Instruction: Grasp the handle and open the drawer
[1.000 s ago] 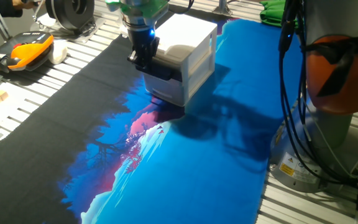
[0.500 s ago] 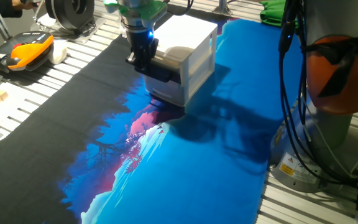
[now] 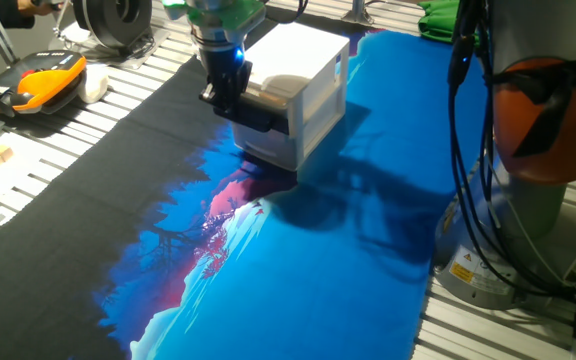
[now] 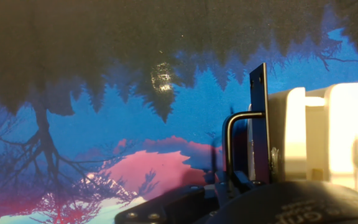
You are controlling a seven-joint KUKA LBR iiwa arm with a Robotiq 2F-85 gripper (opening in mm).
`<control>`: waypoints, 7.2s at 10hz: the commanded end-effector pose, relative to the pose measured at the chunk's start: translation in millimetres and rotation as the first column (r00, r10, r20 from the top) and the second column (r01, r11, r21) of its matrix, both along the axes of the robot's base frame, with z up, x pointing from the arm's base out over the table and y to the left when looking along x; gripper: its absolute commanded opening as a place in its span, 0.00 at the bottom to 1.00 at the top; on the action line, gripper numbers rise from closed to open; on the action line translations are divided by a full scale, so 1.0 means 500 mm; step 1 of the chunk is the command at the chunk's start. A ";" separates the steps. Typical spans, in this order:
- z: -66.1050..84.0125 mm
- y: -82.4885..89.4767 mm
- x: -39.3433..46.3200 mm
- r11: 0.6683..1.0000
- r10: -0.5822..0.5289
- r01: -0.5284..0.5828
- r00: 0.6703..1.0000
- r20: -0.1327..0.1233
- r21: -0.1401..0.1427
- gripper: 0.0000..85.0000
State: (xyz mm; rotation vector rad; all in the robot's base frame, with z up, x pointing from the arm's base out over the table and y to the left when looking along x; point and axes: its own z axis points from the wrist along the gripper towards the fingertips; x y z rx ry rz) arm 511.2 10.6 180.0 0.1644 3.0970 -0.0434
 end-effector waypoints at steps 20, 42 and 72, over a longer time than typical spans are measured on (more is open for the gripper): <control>-0.009 0.078 0.003 1.000 0.014 -0.014 1.000 0.012 -0.001 0.00; 0.000 0.197 0.022 0.999 -0.052 0.052 0.998 -0.018 0.000 0.00; -0.015 0.298 0.031 0.999 -0.043 0.042 0.999 -0.011 -0.033 0.00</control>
